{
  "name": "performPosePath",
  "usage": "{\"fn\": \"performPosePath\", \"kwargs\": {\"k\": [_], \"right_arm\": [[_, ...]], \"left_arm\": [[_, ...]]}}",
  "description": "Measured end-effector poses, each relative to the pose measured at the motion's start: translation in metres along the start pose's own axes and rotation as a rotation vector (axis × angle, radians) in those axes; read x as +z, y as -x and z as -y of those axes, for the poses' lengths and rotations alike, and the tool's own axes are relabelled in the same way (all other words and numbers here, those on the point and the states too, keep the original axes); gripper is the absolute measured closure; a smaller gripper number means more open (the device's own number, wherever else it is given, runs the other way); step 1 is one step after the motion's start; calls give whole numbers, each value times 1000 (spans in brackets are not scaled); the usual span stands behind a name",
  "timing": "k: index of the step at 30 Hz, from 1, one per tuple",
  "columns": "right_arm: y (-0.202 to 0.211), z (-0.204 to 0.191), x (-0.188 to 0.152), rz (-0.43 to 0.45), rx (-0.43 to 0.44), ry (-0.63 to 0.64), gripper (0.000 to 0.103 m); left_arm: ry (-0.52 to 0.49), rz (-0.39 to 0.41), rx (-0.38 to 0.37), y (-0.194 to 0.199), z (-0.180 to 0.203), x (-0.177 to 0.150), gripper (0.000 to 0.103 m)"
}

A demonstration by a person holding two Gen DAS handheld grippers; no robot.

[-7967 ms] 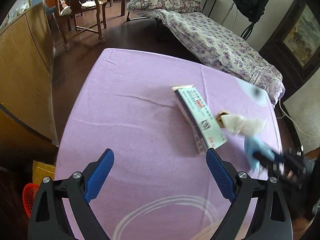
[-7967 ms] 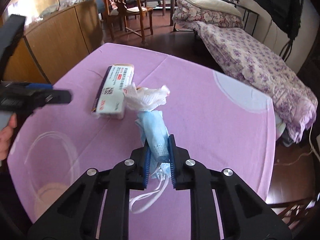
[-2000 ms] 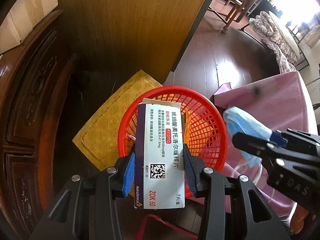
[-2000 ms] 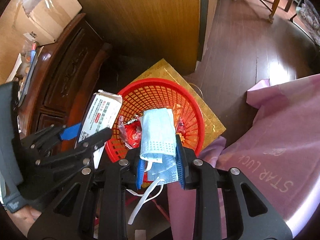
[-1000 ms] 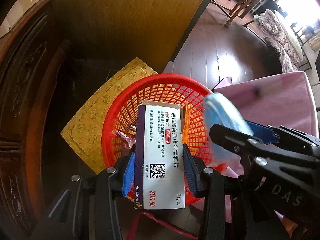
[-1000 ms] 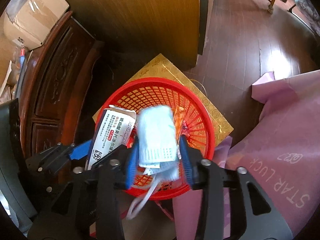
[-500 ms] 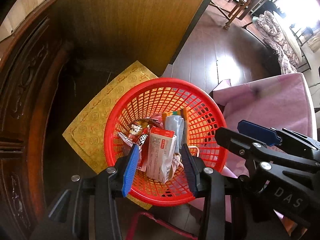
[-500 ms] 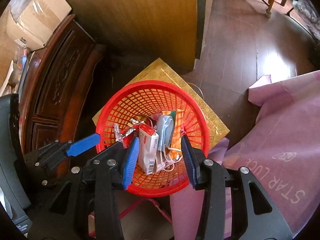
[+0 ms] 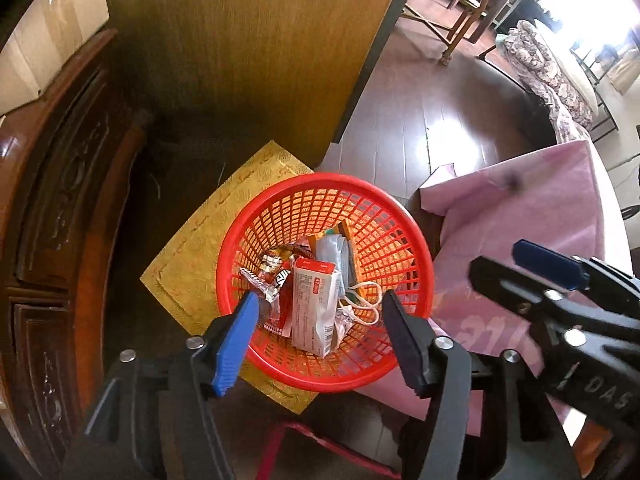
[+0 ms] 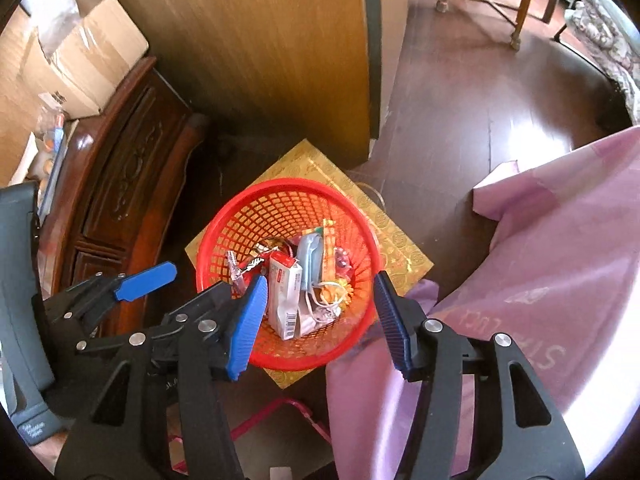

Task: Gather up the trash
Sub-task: 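Move both tools back over the table toward the tissue and walnut shell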

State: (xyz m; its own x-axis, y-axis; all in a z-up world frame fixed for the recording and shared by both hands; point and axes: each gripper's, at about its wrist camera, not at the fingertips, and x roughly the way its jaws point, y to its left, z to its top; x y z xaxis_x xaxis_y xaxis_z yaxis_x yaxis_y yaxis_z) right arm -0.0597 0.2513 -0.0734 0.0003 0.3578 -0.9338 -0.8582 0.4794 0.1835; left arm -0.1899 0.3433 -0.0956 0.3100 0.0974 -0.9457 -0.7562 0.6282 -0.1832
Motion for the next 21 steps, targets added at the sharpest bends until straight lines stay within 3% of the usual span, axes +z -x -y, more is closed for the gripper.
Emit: {"fn": "performPosePath", "kwargs": {"k": [9,21], "right_arm": [[72,47,-21,152,-34,-67,41],[152,159,-95,276,-215,-191,35]], "left_arm": [[-109,53,-8,34,46,-3,31],[-288,86,-71,50,147,-15,20]]}}
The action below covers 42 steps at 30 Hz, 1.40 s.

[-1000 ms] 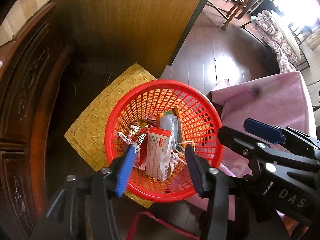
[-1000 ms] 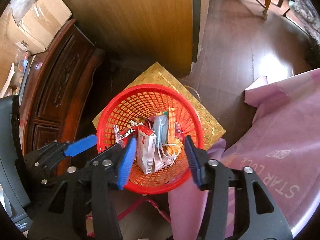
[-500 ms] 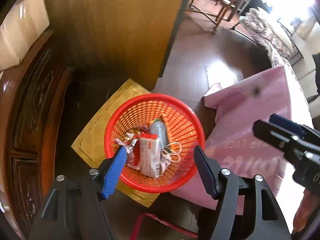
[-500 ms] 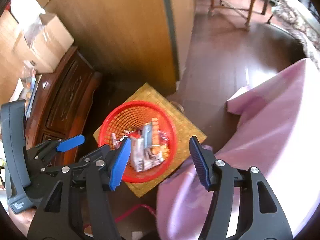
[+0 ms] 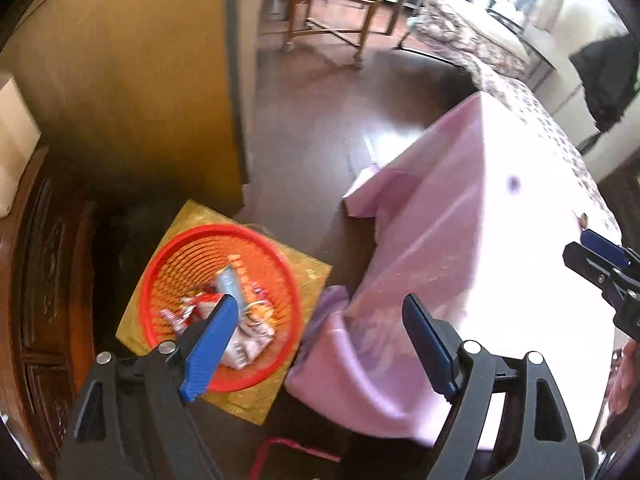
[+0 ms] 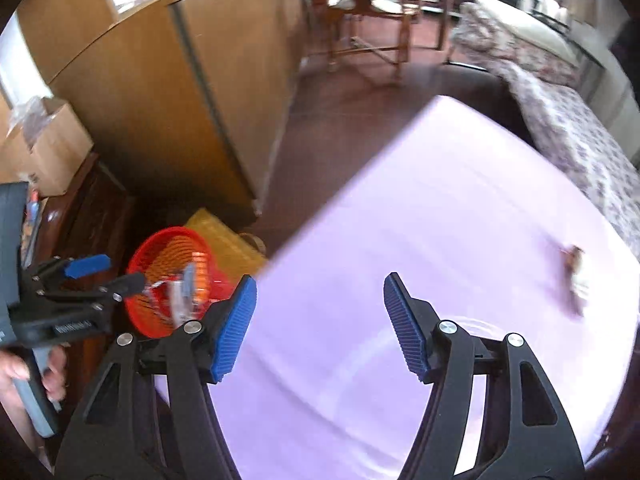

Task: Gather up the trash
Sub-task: 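Move both tools back over the table toward the tissue and walnut shell, then grasp the white tissue with the right tool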

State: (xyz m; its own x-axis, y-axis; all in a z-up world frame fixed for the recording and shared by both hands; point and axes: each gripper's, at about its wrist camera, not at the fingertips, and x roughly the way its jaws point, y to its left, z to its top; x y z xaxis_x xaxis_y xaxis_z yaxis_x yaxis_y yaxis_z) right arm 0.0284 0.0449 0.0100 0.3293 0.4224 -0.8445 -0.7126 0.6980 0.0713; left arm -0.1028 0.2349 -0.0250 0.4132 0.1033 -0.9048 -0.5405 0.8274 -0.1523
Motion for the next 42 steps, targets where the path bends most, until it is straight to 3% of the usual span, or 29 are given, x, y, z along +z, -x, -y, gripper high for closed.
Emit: {"fn": "performPosePath", "kwargs": {"k": [12,20,29,42], "right_arm": [[37,120,-33,110,-219,-118,28],[28,174,-36,134,-355,-120,23],[3,210,-35,100,-357,-126,23],[-13,220,-33,106,-286,-157,25]], "left_arm": [[-151,-3,-47,-17,108,23,13],[-227,-12,-68,-34,167,28,13],[-249,-43,-64,-57,190,35,13],[-277,-37,-60,-60,204,41,13]]}}
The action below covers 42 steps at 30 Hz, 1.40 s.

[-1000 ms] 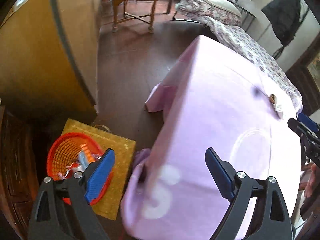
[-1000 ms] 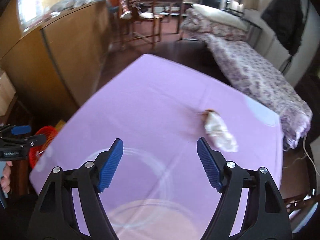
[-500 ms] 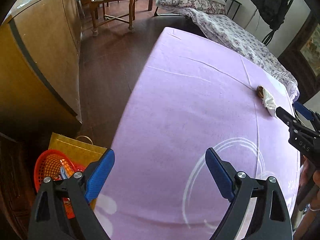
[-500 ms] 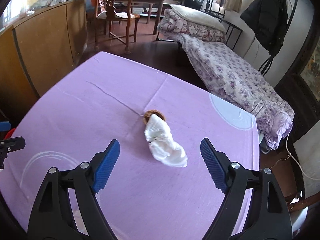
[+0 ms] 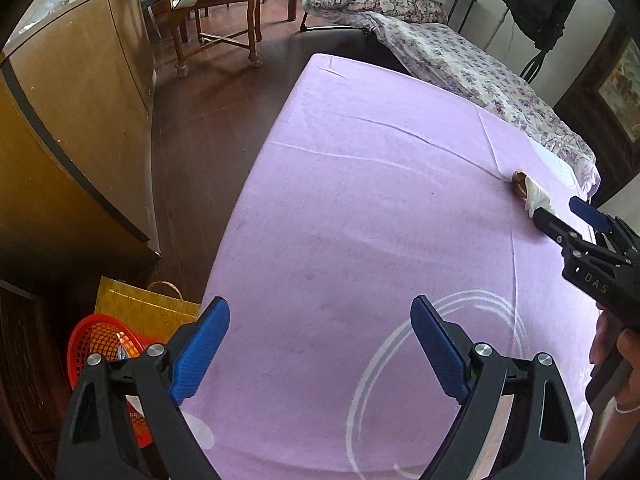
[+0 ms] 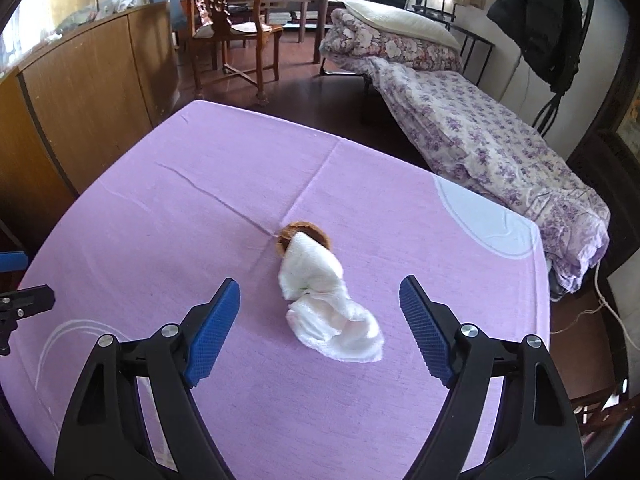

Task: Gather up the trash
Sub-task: 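Grasp the white tissue with the right tool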

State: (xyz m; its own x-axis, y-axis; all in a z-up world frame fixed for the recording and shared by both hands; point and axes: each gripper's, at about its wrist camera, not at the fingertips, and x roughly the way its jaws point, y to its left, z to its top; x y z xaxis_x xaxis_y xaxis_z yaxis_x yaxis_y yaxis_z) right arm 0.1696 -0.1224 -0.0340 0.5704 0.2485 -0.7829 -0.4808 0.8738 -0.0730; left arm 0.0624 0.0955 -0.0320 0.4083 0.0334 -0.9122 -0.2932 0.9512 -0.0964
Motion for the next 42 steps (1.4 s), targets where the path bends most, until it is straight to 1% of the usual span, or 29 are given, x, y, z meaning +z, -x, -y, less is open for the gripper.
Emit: {"fn": "performPosePath", "kwargs": {"k": [1,2,3,4,5,7,9,11,14,18,22,23,24,25,26,27,28,30,32,36,38,39,40,41,42], "right_arm": [[-1,-2,-1,-3,3,7,27],[-1,-3,-2,-8,3,11,33],[-2,-5,-2,-18,7,17,42],[-3,-6,-4,-28,26,19,47],[-2,-8,-6,-34,41,18,55],[0,-10,-8,-39,51,19,63],[5,-12,-10,-38,69,25,83],[12,-9,-13,-37,98,8,87],[24,3,-17,-25,111,-28,87],[34,19,-21,-23,139,-91,87],[36,29,-23,-25,134,-108,86],[35,32,-25,-29,140,-118,84],[34,35,-25,-23,145,-126,78],[32,38,-26,-11,157,-144,70],[30,40,-26,-5,164,-153,53],[27,39,-25,7,166,-153,45],[25,37,-25,17,160,-139,45],[13,29,-18,22,115,-75,45],[4,29,-13,24,110,-66,42],[-10,29,-9,4,150,-75,42],[-13,24,-9,-1,145,-58,43],[-16,22,-10,-15,144,-47,45],[-18,20,-10,-21,144,-41,50],[-19,19,-12,-27,139,-33,67],[-19,19,-12,-33,140,-31,78]], "left_arm": [[-2,1,0,0,1,0,13],[-5,2,0,1,2,0,13],[-8,3,-1,1,4,1,13],[-9,3,-1,1,5,1,13],[-11,3,-1,2,6,1,13],[-14,2,-4,2,8,2,13],[-16,-2,-13,1,11,5,13],[-21,-3,-22,1,14,9,13],[-44,8,-29,1,26,16,13],[-82,-12,-76,-4,49,23,13],[-138,-4,-63,-11,75,31,13],[-146,-3,-63,-13,80,34,13],[-152,-3,-63,-15,85,37,13],[-153,-2,-63,-15,88,40,13],[-147,2,-66,-16,91,45,13],[-138,9,-70,-15,92,48,13],[-131,13,-71,-15,93,52,13],[-122,24,-60,-14,92,57,13],[-120,31,-42,-14,91,61,13],[-123,22,-27,-19,86,65,13],[-117,23,-24,-21,84,67,13],[-113,20,-24,-22,84,68,13],[-109,17,-27,-23,84,68,13],[-108,16,-30,-24,85,69,13],[-112,16,-33,-24,87,69,13]]}}
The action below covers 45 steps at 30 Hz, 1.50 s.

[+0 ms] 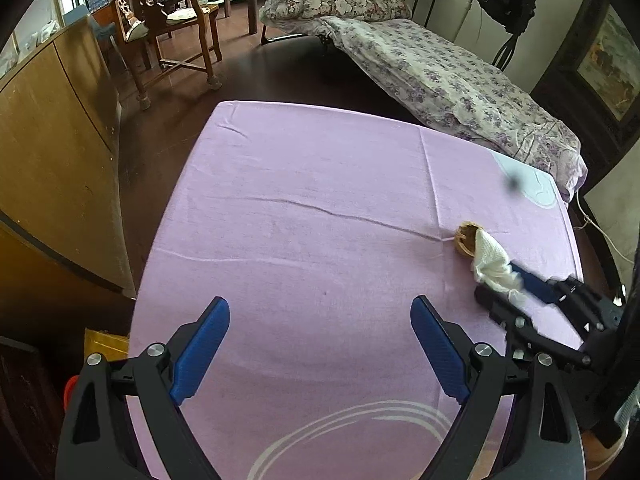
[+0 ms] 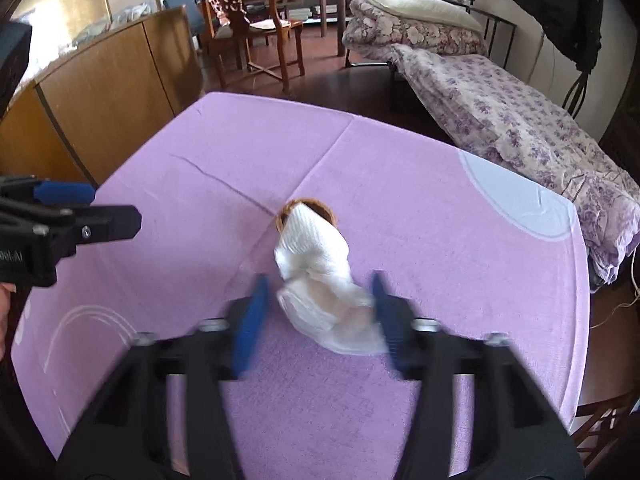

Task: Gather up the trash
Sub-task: 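Grasp the white tissue with the right tool, then grasp the brown walnut shell with the left tool while the right tool holds the tissue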

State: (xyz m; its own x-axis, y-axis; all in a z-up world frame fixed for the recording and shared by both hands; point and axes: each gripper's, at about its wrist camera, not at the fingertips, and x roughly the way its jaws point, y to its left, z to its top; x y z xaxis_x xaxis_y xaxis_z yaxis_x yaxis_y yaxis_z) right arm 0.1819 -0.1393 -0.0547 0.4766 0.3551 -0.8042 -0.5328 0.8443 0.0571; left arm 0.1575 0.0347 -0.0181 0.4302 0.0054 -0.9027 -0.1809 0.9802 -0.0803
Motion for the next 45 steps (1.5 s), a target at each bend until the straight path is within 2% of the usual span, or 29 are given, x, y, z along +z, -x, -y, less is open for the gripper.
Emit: {"fn": "performPosePath", "kwargs": {"k": [2,6,10,18,24,25,27,29,31,33,34,45], "right_arm": [[9,4,0,4,18,-11,87],[31,23,-5,24,-7,-42,87],[49,54,-15,29,-20,-138,87],[47,76,-14,26,-26,-190,87],[44,83,-13,19,-22,-196,87],[43,85,-13,20,-22,-201,87],[43,87,-14,21,-18,-208,87],[42,88,-14,24,-16,-211,87],[42,88,-15,24,-16,-209,87],[41,88,-15,22,-15,-204,87],[40,87,-15,21,-14,-202,87],[43,73,-15,11,-15,-173,86]], "left_arm": [[-18,2,-2,-1,6,0,13],[-73,-7,-16,-10,26,0,13],[-146,-12,-20,-24,51,2,13],[-256,-3,-37,-48,99,10,14],[-347,25,-13,-60,123,19,21],[-350,26,-17,-61,125,20,22],[-357,13,-33,-66,127,21,32],[-363,27,-43,-67,130,22,35],[-368,28,-70,-67,133,23,46],[-360,26,-83,-66,135,23,65],[-359,26,-84,-65,134,23,68],[-291,11,-93,-44,111,5,69]]}}
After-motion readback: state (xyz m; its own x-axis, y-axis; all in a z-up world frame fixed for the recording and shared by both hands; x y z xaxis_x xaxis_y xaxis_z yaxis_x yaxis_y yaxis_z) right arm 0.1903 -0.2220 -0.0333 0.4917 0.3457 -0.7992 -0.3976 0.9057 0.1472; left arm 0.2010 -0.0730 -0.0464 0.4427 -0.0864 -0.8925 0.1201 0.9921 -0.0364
